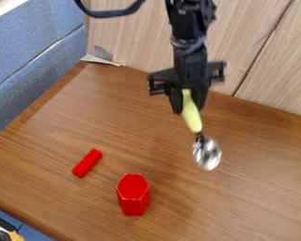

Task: Move the green spoon to lower right of the table

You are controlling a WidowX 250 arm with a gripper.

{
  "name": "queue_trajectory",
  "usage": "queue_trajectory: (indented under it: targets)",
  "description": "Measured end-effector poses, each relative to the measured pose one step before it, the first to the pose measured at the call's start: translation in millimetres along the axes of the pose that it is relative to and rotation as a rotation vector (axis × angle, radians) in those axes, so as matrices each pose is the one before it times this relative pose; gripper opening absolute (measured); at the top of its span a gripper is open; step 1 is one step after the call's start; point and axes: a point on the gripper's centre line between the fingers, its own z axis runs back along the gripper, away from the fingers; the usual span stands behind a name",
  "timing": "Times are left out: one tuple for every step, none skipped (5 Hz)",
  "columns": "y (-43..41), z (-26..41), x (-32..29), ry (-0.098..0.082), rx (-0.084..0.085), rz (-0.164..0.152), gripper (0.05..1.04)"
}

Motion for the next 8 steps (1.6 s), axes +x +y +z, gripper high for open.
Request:
queue_trajectory:
  targets:
    - [-5.76,-13.54,18.5,-0.0329,-0.0443,-0.131,0.393]
    - [4.83,-13.86,22.06,-0.0096,-0.046,-0.099,0.393]
    - [6.6,-18.35,13.02,0.0065,-0.0758,-0.0697,0.393]
    - [9.75,-15.03,8.25,0.0023,-0.0608,-0.0397,0.393]
    - [5.49,-6.64,0.72,-0.0138,-0.0057,-0.0068,0.393]
    - [4.53,-0.19,-4.53,-0.0024,0.0099,0.0085,0.458]
    - [-2.89,-0.39,-0.81,-0.0173,0.0022,0.0469,0.752]
    - [-5.34,1.03,-3.0,-0.0181,0.0257,0.0314,0.98]
